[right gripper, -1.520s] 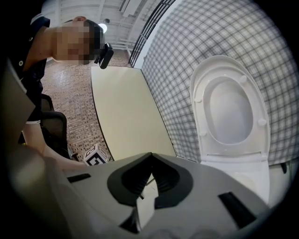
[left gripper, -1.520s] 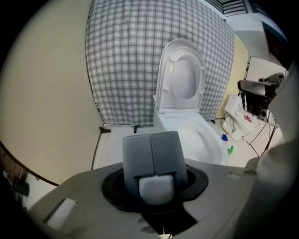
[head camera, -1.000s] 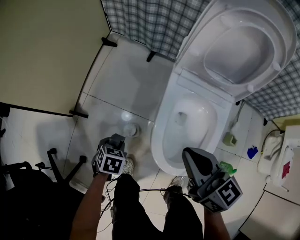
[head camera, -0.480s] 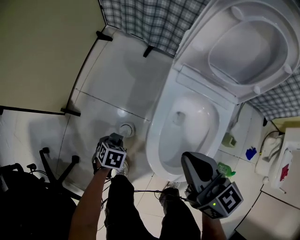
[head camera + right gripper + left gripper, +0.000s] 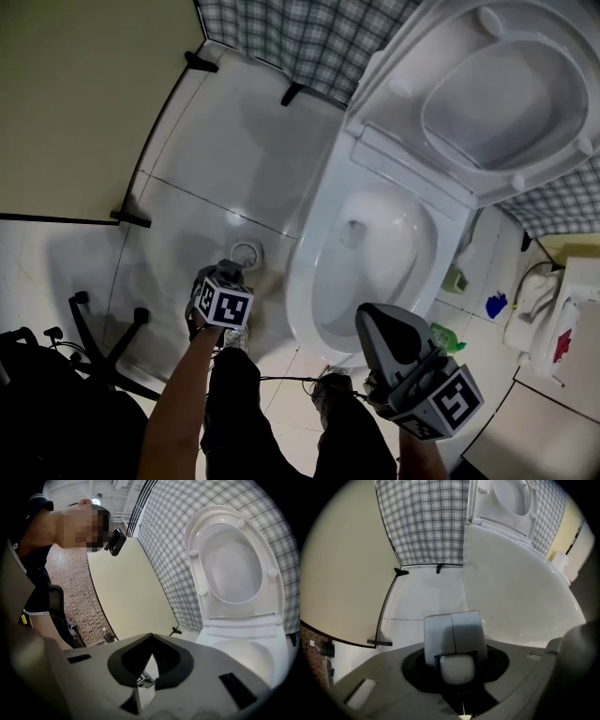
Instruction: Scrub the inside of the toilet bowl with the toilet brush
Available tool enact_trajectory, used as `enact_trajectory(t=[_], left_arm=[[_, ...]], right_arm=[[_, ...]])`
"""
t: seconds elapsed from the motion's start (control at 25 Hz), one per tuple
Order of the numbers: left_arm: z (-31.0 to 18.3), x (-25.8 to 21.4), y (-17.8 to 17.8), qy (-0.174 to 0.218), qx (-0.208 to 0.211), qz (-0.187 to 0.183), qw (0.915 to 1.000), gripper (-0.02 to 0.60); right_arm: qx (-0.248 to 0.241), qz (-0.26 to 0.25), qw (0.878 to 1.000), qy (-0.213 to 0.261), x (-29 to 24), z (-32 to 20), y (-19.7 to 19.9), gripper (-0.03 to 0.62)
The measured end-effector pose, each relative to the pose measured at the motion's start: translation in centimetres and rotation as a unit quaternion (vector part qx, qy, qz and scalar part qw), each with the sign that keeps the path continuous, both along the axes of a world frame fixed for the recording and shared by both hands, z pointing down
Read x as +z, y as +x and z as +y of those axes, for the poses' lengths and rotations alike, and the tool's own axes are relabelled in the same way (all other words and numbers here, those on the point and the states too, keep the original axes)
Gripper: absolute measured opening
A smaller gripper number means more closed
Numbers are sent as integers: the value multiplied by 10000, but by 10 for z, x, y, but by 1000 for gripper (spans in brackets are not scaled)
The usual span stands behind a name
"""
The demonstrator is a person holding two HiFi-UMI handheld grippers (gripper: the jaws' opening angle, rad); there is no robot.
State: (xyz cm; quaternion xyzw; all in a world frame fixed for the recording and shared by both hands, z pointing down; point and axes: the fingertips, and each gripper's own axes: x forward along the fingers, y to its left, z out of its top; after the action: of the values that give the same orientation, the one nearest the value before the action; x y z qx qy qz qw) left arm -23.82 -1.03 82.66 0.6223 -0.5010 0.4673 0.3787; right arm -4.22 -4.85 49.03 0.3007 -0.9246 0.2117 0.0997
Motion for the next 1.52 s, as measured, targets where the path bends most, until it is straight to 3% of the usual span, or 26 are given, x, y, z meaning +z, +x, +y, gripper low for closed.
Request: enact_trajectory(t=[0.6, 0.68, 0.76, 1.12, 1.24, 1.32, 1.48, 1.52], left_arm=[[-5, 7, 2, -109, 202, -16, 9997, 183], [-1, 5, 1, -101, 224, -66, 9997, 271], [2, 1, 0, -64, 212, -100, 9997, 282], [11, -48, 1, 229, 217, -85, 9995, 308], [10, -90, 8, 493, 168, 149, 9985, 305], [10, -128, 20, 770, 234, 312, 9963, 258], [2, -228, 46, 1689, 474, 524, 9831, 32], [-2, -256, 55, 1931, 537, 661, 9775, 3]], right_arm=[[53, 46, 10000, 62, -3, 6, -10, 0], [94, 24, 9999, 51, -9, 9, -11, 0], [82, 57, 9999, 138, -12, 13, -7, 0], [312, -148, 9993, 142, -52, 34, 2, 0], [409, -219, 9984, 308, -78, 40, 7, 0], [510, -298, 9977, 340, -99, 44, 11, 0], [645, -363, 9959, 518, -144, 52, 23, 0], [671, -370, 9954, 583, -156, 54, 26, 0]])
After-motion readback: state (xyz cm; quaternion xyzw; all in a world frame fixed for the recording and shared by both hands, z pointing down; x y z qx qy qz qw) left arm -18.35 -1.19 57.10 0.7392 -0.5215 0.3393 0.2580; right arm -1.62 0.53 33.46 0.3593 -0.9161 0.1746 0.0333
